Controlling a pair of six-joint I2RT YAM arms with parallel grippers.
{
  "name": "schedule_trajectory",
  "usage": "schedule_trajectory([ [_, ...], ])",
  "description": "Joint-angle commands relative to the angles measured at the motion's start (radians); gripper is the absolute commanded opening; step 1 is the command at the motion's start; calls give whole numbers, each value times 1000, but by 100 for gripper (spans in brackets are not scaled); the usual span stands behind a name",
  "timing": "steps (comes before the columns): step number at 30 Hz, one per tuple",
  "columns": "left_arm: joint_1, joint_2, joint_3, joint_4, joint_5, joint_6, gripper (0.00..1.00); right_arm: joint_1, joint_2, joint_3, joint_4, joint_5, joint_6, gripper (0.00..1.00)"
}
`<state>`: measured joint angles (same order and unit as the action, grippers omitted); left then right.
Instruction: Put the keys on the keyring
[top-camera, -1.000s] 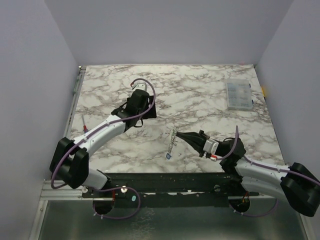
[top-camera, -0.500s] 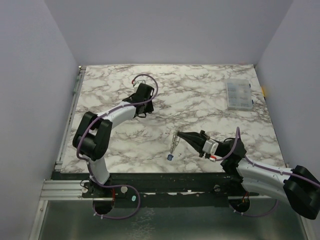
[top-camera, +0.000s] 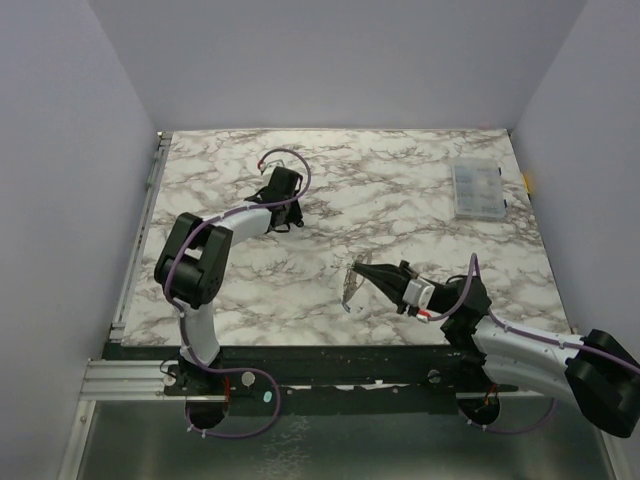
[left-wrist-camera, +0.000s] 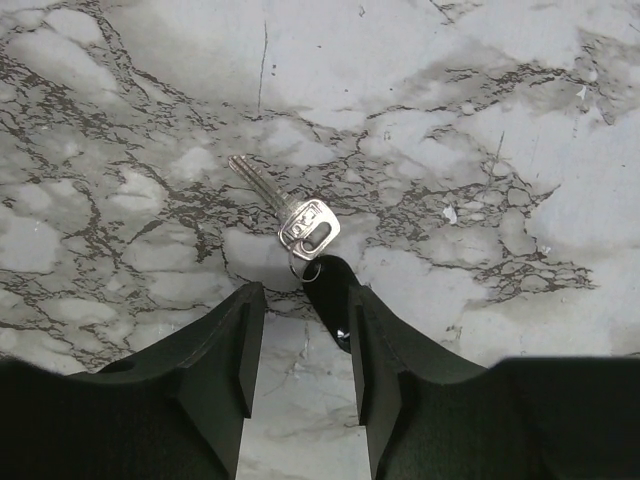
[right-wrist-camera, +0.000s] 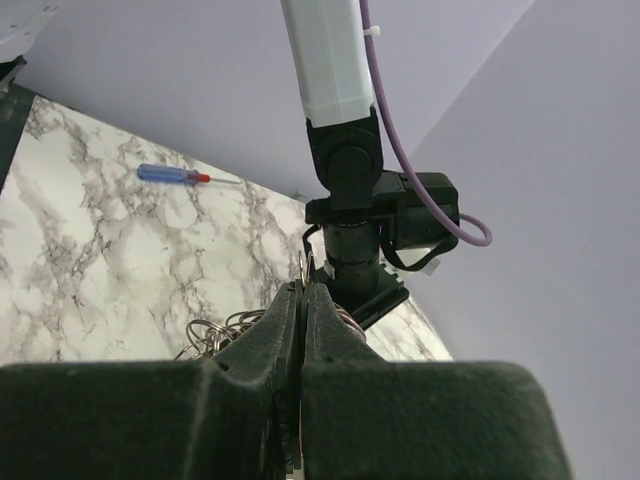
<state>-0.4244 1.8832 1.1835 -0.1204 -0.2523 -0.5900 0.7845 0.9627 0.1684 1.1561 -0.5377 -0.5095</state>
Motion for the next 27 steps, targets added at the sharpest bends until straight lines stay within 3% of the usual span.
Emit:
schedule_trajectory([
  [1, 12, 25, 5, 56, 23, -26, 43, 7, 5, 16, -5, 11, -18, 1],
  [9, 15, 25, -20, 80, 16, -24, 36, 7, 28, 28, -14, 4, -26, 1],
  [18, 19, 42, -15, 84, 21, -33, 35, 7, 37, 31, -15, -4, -26, 1],
  [21, 24, 57, -7, 85, 31, -34, 29, 8, 40, 32, -16, -5, -26, 1],
  [27, 31, 63, -10, 84, 28, -41, 30, 7, 38, 36, -27, -11, -29, 1],
])
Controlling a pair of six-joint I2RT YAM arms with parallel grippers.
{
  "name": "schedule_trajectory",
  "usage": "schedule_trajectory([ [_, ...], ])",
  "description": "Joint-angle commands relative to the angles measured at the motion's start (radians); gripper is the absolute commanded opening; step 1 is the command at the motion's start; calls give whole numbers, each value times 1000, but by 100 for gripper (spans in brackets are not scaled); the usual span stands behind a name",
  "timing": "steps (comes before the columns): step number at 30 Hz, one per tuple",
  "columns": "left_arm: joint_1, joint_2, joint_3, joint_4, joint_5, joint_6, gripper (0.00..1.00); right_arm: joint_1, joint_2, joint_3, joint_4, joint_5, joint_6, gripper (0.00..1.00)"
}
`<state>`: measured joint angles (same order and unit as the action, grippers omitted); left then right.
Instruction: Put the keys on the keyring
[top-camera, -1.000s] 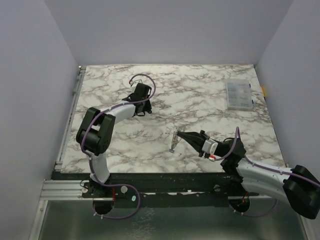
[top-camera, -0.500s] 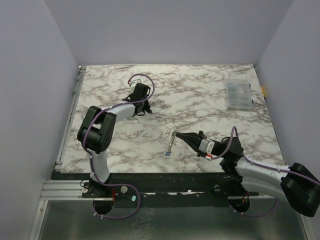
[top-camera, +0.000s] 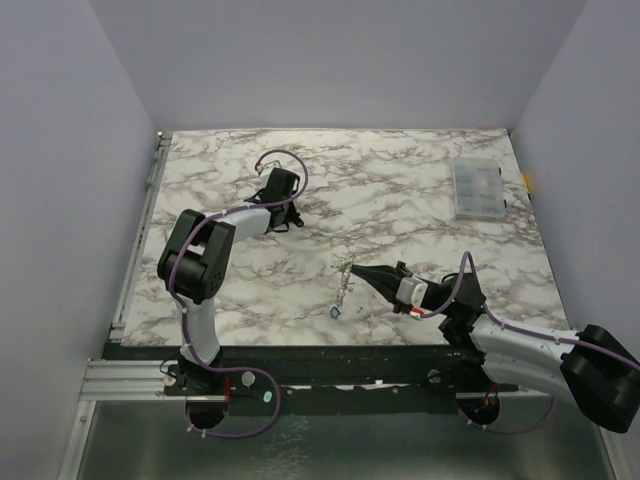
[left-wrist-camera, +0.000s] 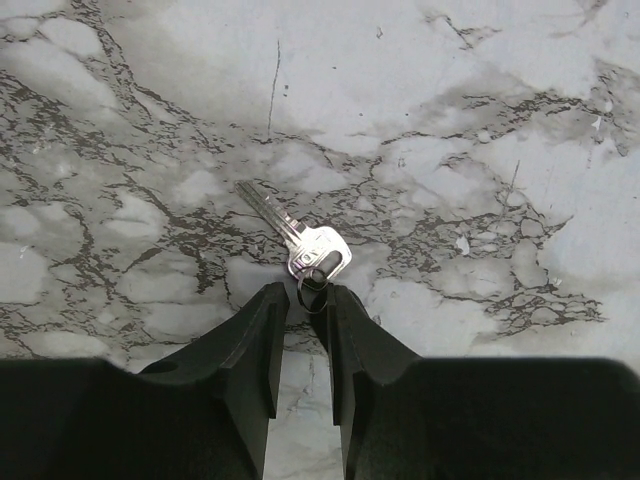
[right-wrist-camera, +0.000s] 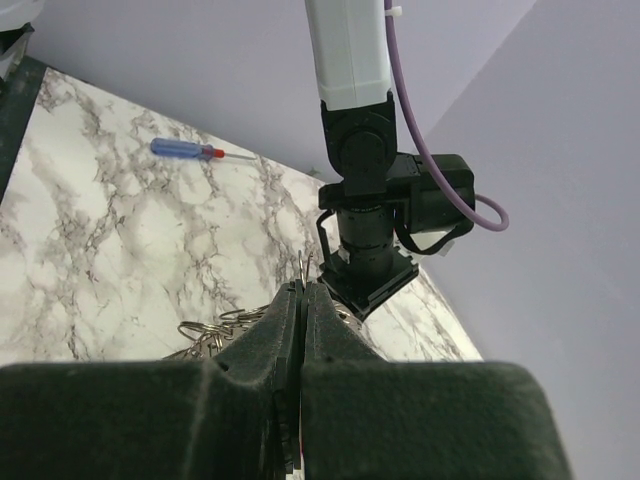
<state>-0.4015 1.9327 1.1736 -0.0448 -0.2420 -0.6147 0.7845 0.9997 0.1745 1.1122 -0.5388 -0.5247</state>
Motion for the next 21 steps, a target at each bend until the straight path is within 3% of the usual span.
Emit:
schedule_trajectory([
  [1, 9, 15, 0, 9, 19, -18, 31, 7, 2, 29, 17, -10, -14, 1],
  [13, 8, 7, -19, 25, 32, -10, 30, 7, 15, 34, 15, -16, -14, 1],
  [21, 9, 0, -27, 40, 45, -2, 21, 7, 19, 35, 12, -19, -12, 1],
])
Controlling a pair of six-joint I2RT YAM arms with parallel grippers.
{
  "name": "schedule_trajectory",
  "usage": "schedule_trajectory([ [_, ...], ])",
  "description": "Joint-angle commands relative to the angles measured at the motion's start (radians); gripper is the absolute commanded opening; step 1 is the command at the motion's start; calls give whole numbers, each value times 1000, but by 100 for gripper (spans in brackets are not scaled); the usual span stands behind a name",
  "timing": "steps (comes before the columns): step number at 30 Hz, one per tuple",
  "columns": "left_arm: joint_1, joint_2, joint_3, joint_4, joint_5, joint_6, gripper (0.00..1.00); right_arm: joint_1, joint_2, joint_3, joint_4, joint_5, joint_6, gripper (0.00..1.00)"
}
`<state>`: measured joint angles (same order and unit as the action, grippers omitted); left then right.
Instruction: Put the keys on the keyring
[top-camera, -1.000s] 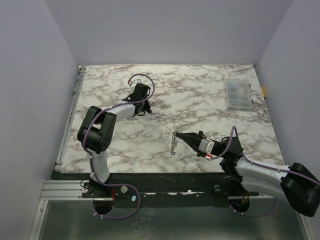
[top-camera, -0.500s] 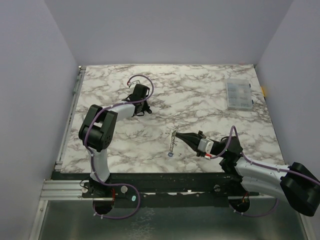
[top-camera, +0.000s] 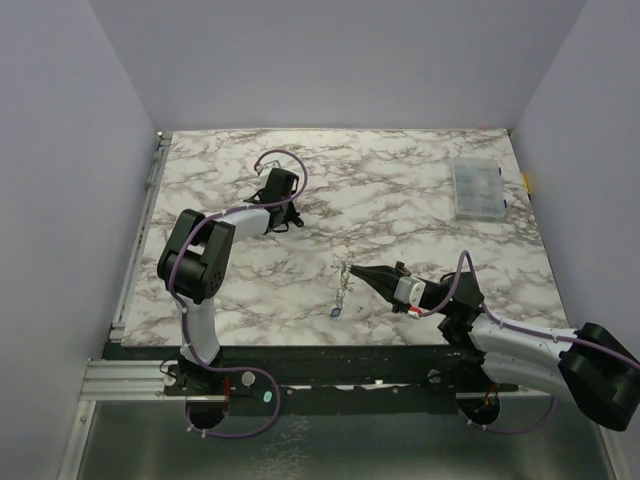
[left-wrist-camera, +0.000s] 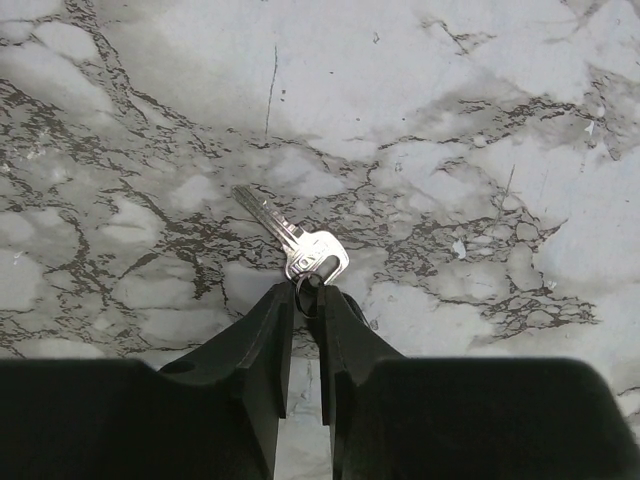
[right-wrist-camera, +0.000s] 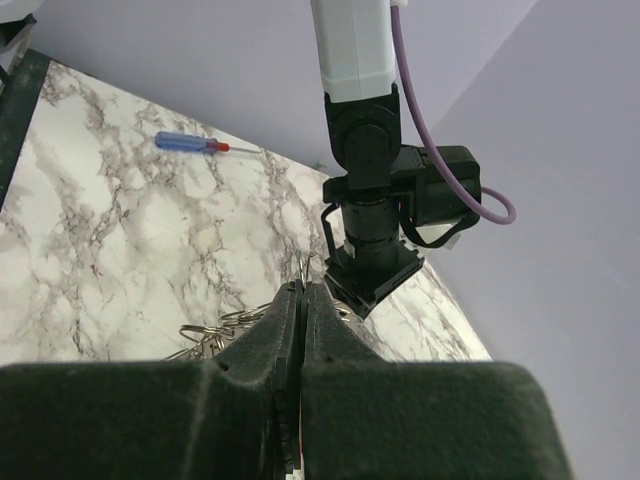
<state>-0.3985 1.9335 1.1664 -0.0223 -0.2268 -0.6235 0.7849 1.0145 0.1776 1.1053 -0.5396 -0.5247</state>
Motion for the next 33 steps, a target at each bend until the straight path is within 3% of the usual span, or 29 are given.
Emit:
schedule_trajectory([
  [1, 5, -1, -20, 19, 32, 7, 20, 7, 5, 33, 19, -19, -12, 1],
  [7, 5, 4, -14, 19, 54, 14, 12, 7, 9, 34, 16, -24, -11, 1],
  [10, 6, -2, -18, 19, 55, 17, 1, 7, 8, 36, 13, -28, -11, 1],
  [24, -3, -105, -64, 43, 47, 59, 0, 7, 11, 37, 15, -31, -10, 1],
  [33, -23, -195, -73, -24, 44, 100, 0, 7, 1, 50, -28, 7, -19, 1],
])
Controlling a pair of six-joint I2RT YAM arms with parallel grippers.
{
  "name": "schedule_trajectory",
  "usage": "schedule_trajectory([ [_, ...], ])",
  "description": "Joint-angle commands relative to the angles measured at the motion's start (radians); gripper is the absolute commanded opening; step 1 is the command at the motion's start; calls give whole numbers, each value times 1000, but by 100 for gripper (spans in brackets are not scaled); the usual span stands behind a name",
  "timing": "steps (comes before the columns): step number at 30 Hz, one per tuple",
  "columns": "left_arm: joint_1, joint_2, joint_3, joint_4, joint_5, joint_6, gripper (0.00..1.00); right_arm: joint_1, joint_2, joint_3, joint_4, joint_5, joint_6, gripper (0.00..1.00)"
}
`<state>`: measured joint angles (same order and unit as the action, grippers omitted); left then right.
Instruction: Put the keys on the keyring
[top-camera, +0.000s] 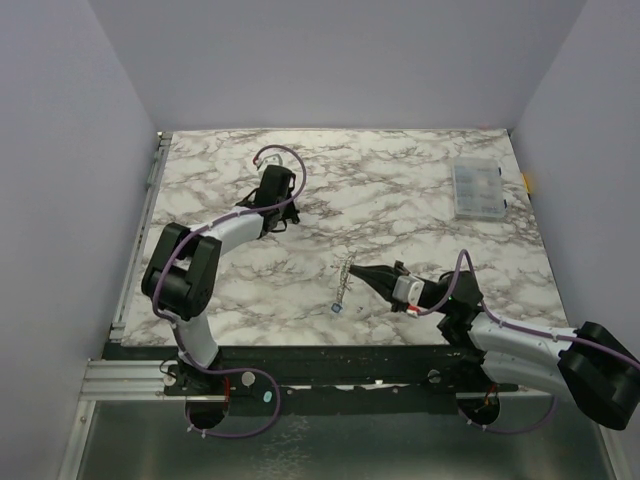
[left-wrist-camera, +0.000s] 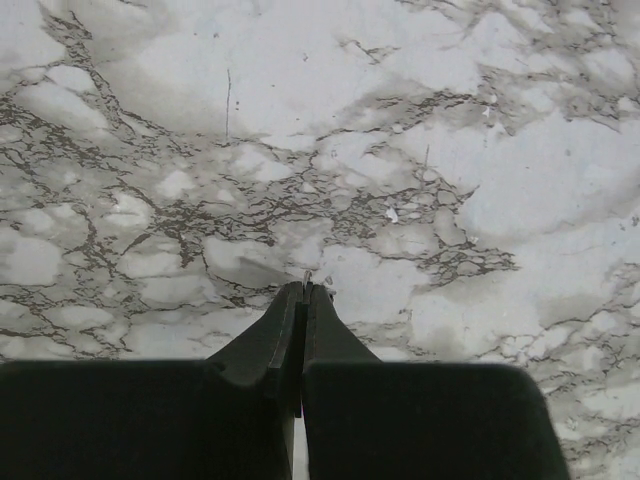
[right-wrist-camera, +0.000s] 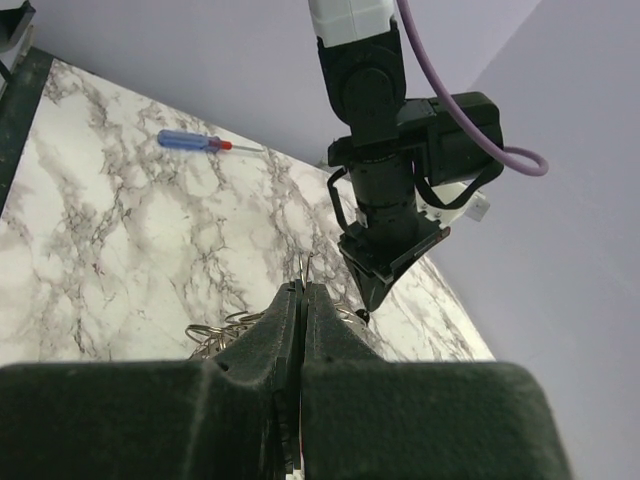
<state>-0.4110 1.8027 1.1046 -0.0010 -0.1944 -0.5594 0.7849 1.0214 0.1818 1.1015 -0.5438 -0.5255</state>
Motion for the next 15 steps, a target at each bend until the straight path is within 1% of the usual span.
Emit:
schedule_trajectory([
  [1, -12, -76, -13, -53, 23, 40, 0, 7, -7, 48, -34, 11, -20, 1],
  [3, -12, -107, -20, -71, 41, 51, 0, 7, -11, 45, -28, 32, -22, 1],
  [4, -14, -125, -25, -83, 46, 58, 0, 7, -16, 47, -17, 78, 16, 1],
  [5, -14, -143, -29, -95, 48, 66, 0, 7, -26, 64, -39, 130, 50, 1],
  [6, -15, -167, -34, -107, 48, 75, 0, 7, -41, 85, -96, 163, 52, 1],
  [7, -14, -186, -38, -119, 47, 85, 0, 7, -61, 98, -147, 173, 34, 0],
  [8, -14, -206, -43, -132, 48, 92, 0, 7, -70, 96, -158, 173, 28, 1],
  [11, -14, -261, -52, -169, 65, 116, 0, 6, -72, 77, -101, 169, 51, 1],
  [15, -15, -328, -56, -227, 59, 150, 0, 7, -81, 123, -214, 178, 67, 1],
])
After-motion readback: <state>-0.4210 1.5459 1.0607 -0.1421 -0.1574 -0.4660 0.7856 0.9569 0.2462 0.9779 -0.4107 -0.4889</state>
